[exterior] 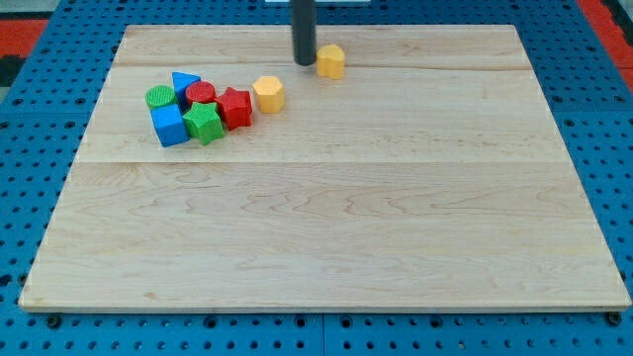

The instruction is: Move the yellow heart towards the center right of the board

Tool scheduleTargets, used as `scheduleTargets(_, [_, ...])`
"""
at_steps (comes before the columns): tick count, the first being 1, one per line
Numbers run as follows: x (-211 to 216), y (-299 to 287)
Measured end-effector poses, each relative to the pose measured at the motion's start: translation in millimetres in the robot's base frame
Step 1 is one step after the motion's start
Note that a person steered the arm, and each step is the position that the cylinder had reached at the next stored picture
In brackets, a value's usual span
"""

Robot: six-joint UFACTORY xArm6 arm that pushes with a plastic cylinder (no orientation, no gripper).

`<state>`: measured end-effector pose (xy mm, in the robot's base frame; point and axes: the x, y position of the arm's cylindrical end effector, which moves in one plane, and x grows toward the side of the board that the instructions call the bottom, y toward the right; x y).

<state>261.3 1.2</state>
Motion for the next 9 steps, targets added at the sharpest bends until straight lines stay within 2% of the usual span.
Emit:
scheduleTargets(2, [3.9, 113.5])
scheduleTargets(3, [76.9, 117.8])
scheduleTargets(5, [48.4, 136.0])
scheduleTargets(6, [91.4, 168.8])
scheduleTargets(7, [117.5, 164.7])
scheduleTargets(8, [66.7, 154.7])
scheduleTargets(9, [19.8, 52.9])
